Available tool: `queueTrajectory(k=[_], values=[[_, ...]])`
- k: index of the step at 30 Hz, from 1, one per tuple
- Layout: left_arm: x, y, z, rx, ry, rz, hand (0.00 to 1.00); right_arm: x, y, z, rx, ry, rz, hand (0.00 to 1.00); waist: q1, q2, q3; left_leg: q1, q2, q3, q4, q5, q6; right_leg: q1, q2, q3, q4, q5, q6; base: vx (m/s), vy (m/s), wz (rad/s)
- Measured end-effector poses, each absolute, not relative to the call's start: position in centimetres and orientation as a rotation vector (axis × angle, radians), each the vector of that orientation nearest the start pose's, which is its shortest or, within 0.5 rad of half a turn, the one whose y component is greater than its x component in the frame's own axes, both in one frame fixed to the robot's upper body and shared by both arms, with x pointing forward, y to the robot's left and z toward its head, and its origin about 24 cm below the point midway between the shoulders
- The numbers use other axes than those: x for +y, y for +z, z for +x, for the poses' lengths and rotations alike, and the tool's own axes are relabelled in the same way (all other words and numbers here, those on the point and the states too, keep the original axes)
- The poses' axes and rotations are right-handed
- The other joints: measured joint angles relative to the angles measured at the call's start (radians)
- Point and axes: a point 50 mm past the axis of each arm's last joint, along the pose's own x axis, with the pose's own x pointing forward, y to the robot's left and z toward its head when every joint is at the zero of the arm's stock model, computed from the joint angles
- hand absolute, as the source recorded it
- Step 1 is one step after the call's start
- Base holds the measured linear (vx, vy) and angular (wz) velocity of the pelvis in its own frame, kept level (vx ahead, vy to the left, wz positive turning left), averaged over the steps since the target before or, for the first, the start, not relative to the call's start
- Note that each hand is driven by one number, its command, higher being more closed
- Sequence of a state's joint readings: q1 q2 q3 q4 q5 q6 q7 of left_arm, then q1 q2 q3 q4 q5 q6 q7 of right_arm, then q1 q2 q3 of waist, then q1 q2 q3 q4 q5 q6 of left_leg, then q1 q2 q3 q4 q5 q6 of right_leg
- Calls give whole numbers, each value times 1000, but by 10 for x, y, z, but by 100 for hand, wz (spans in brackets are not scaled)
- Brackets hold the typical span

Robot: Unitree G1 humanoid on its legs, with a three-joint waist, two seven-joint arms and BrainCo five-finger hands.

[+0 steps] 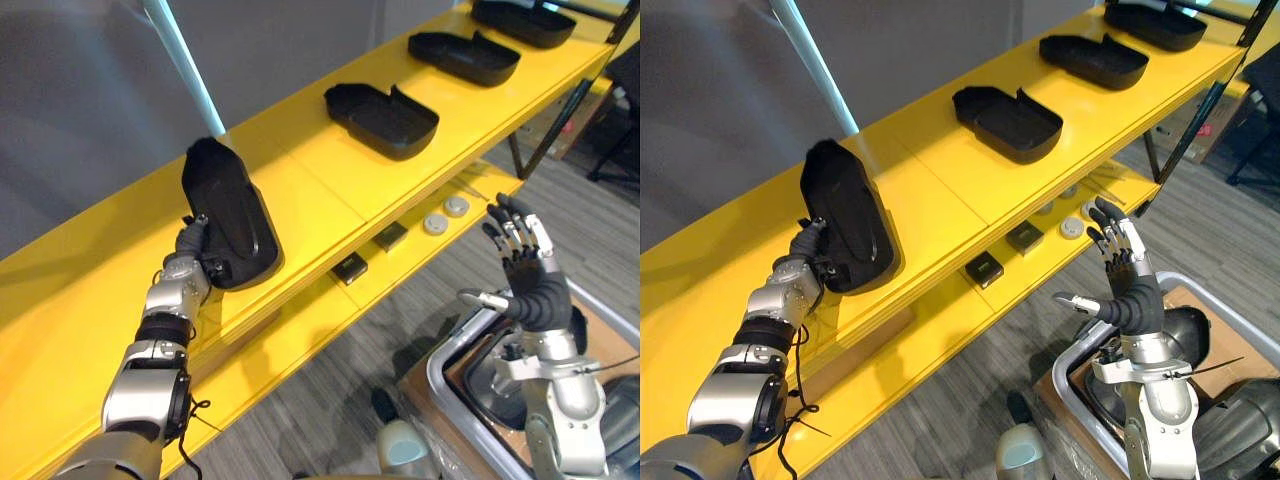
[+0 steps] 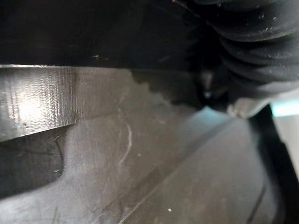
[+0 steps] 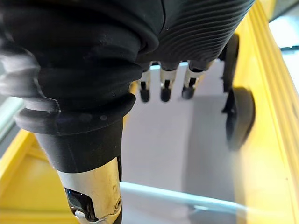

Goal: Walk over and take plastic housings, then place them on the shelf

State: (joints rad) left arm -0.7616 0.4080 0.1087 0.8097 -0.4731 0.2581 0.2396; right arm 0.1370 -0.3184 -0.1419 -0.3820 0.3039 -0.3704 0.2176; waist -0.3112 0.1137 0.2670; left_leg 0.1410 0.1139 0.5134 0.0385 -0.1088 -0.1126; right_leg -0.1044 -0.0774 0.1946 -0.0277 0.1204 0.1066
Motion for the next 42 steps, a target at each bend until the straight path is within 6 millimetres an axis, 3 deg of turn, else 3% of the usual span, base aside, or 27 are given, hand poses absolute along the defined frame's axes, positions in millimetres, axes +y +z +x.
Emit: queueTrajectory(k=[3, 4, 15, 23, 25, 28, 34, 42], values=[[257, 107, 376, 232, 401, -171, 100, -207, 151, 205, -646, 173, -126, 0, -3, 0, 19, -5, -3, 5, 2, 2, 4, -10, -7, 3, 9, -1, 0, -47, 5, -5], [260, 110, 376, 221, 405, -184, 0, -206, 150, 205, -642, 175, -123, 0, -4, 0, 25, -6, -3, 14, 3, 3, 4, -20, -6, 7, 22, -5, -1, -35, -20, -9], [263, 115, 377, 177, 373, -291, 0, -200, 152, 200, -653, 191, -106, 0, -9, 4, 50, -10, -10, 18, 1, 7, 14, -39, -10, 7, 52, -12, 4, -15, -9, -1], [268, 116, 377, 200, 345, -217, 0, -201, 152, 200, -655, 194, -118, 0, -13, 4, 51, -7, -8, 0, 6, 7, 14, -19, -14, -8, 41, -10, 3, 2, -3, 3], [268, 115, 377, 223, 343, -167, 0, -201, 151, 199, -651, 191, -116, 0, -27, 4, 50, -2, -7, -20, 7, 7, 14, 6, -19, -29, 24, -8, 6, 5, 0, 23], [277, 119, 375, 231, 366, -90, 0, -201, 151, 199, -653, 176, -107, 0, -26, 4, 50, -2, -9, -29, 7, 7, 14, 23, -25, -37, -6, 2, 6, -6, -2, 13], [295, 154, 376, 156, 431, 74, 0, -201, 142, 200, -614, 137, -75, 0, -13, 3, 49, 0, -9, -47, 6, 7, 14, 55, -26, -59, -43, 21, 11, -6, -17, 8], [296, 236, 381, -130, 527, 354, 0, -195, 126, 204, -553, 74, -3, 0, 8, -20, 13, -1, -3, -73, 6, 7, 14, 74, -25, -83, -52, 27, 10, -22, -20, 8]])
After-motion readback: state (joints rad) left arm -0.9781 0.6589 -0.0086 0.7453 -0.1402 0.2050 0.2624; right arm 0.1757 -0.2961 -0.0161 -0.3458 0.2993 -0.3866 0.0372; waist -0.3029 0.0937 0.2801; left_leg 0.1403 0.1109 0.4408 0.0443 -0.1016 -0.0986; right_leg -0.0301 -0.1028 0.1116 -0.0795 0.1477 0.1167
